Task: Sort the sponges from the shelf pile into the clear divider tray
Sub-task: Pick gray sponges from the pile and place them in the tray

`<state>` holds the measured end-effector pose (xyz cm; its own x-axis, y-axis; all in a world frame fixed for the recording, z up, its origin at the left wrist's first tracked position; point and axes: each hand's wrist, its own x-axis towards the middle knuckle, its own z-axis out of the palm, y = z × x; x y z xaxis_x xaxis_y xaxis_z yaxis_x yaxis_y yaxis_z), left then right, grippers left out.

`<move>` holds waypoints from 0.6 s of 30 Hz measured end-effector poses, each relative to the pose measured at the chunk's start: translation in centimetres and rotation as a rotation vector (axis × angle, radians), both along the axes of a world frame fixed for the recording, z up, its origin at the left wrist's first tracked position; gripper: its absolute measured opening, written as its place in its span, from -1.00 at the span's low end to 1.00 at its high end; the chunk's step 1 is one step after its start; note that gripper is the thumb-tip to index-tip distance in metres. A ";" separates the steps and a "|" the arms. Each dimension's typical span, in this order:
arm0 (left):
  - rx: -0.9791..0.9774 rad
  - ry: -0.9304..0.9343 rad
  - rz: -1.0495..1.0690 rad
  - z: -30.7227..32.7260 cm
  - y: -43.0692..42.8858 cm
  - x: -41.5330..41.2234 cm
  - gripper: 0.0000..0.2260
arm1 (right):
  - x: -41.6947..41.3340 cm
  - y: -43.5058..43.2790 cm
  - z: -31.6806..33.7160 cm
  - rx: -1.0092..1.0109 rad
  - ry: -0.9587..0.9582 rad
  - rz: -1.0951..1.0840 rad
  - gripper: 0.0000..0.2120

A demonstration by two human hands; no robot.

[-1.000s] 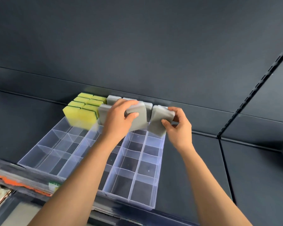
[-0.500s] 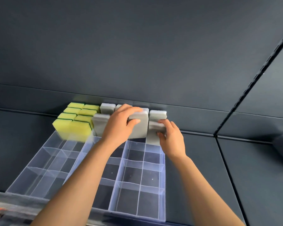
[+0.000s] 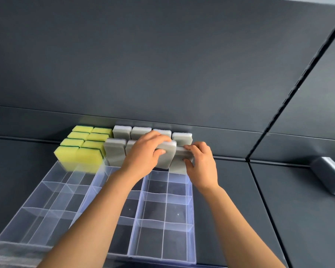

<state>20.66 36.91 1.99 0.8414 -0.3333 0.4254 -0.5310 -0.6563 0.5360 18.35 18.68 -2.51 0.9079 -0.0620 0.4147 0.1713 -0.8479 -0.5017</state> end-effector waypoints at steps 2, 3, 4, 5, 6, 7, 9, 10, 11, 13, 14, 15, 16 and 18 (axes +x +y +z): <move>0.005 -0.005 0.014 -0.4 0.1 0.1 -0.73 | 0.0 0.0 0.0 -0.031 -0.017 0.002 -0.64; 0.022 -0.007 0.022 -0.6 0.2 0.2 -0.73 | 0.0 0.0 0.0 -0.047 -0.024 0.005 -0.63; 0.046 -0.012 0.028 -0.8 0.2 0.3 -0.73 | 0.1 0.0 0.0 -0.062 -0.031 0.007 -0.63; 0.079 -0.033 0.032 -1.0 0.2 0.3 -0.73 | 0.0 0.1 0.0 -0.075 -0.037 0.008 -0.62; 0.132 -0.080 0.038 -1.2 0.2 0.4 -0.73 | 0.0 0.1 0.0 -0.083 -0.046 0.010 -0.60; 0.204 -0.155 0.049 -1.3 0.1 0.4 -0.72 | 0.0 0.2 0.0 -0.090 -0.059 0.012 -0.58; 0.288 -0.290 0.086 -1.4 -0.3 0.6 -0.72 | -0.1 0.3 -0.1 -0.106 -0.096 0.013 -0.59; 0.292 -0.319 0.097 -1.4 -0.5 0.7 -0.73 | -0.1 0.3 -0.1 -0.118 -0.113 0.007 -0.60; 0.294 -0.328 0.099 -1.6 -0.7 0.8 -0.73 | 0.0 0.3 -0.1 -0.133 -0.126 0.001 -0.62; 0.329 -0.308 0.104 -2.3 -0.9 0.8 -0.72 | 0.0 0.6 -0.1 -0.169 -0.151 -0.001 -0.66; 0.344 -0.290 0.106 -2.7 -0.9 0.9 -0.72 | 0.0 0.7 -0.1 -0.185 -0.167 0.002 -0.66; 0.348 -0.270 0.109 -3.0 -0.9 0.8 -0.73 | 0.0 0.9 -0.1 -0.199 -0.181 0.004 -0.67; 0.347 -0.252 0.112 -3.2 -0.9 0.8 -0.73 | -0.1 1.0 -0.1 -0.211 -0.193 0.005 -0.67; 0.359 -0.249 0.115 -3.0 -1.0 0.7 -0.74 | 0.0 0.9 -0.2 -0.230 -0.208 -0.002 -0.66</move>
<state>21.33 35.93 -0.98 0.7678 -0.4074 0.4945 -0.5283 -0.8393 0.1288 18.32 19.62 -2.67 0.8022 0.0534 0.5947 0.2483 -0.9356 -0.2510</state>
